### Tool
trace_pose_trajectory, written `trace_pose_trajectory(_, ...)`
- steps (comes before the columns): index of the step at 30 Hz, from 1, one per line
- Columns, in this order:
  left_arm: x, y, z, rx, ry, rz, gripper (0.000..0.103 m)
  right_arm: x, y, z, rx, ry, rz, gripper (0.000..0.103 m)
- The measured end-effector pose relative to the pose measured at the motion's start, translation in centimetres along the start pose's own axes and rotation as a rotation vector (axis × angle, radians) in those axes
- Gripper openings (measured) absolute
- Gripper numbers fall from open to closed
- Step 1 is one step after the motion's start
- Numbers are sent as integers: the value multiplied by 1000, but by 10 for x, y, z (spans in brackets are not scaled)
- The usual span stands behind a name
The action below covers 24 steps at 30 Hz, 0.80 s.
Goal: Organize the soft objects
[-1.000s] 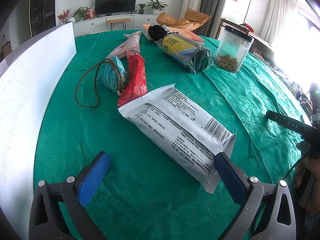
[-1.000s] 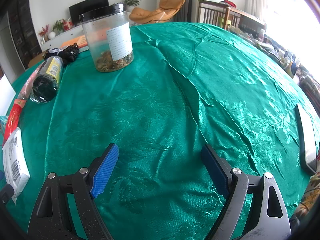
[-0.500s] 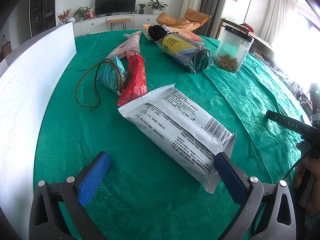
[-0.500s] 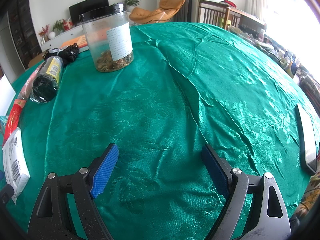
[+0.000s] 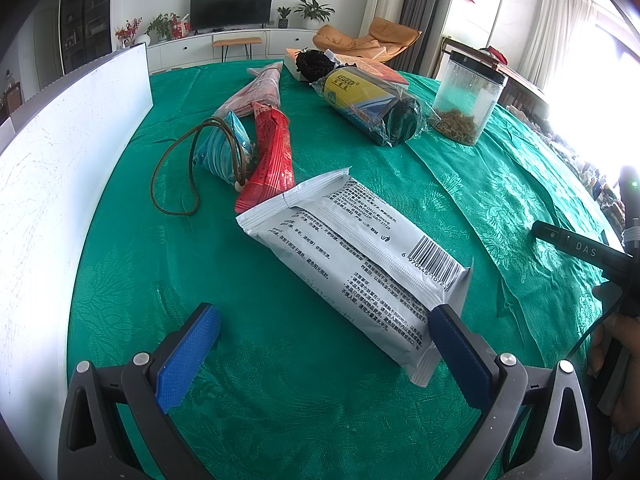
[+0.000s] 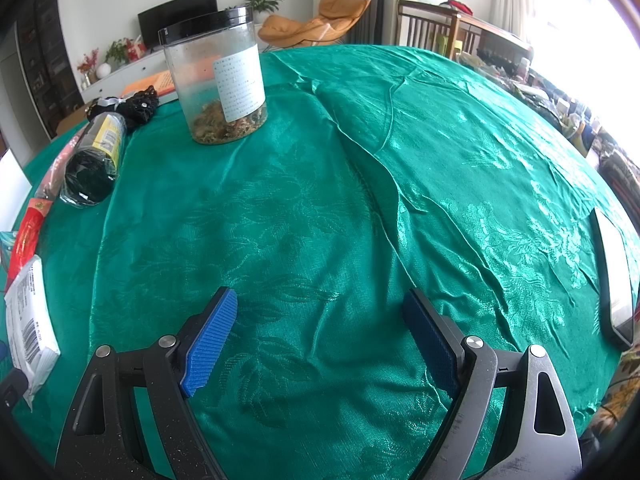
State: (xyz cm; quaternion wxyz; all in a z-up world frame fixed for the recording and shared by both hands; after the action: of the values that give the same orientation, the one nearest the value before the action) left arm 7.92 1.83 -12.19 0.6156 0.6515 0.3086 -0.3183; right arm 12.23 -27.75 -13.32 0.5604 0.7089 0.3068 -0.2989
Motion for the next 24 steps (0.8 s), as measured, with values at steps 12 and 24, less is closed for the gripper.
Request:
trace_pose_trajectory(12, 0, 0, 0, 0, 0, 0, 103, 0, 0, 0, 0, 0, 0, 88)
trace_pose_trajectory(24, -4, -2, -5, -6, -3, -40, 103, 0, 0, 0, 0, 1, 0, 88)
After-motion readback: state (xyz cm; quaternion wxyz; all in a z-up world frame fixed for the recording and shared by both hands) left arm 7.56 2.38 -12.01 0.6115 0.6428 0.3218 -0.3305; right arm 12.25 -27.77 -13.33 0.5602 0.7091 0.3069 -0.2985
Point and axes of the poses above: each gripper's, at about its wrist camera, not at the fingertips, and x roughly the way its jaws point, z to its right, y to its top, the point moved 5 cm from there along x, roughly the way its jaws point, and after that the axes turned 14 degrees about y, right-handed, at the moved point
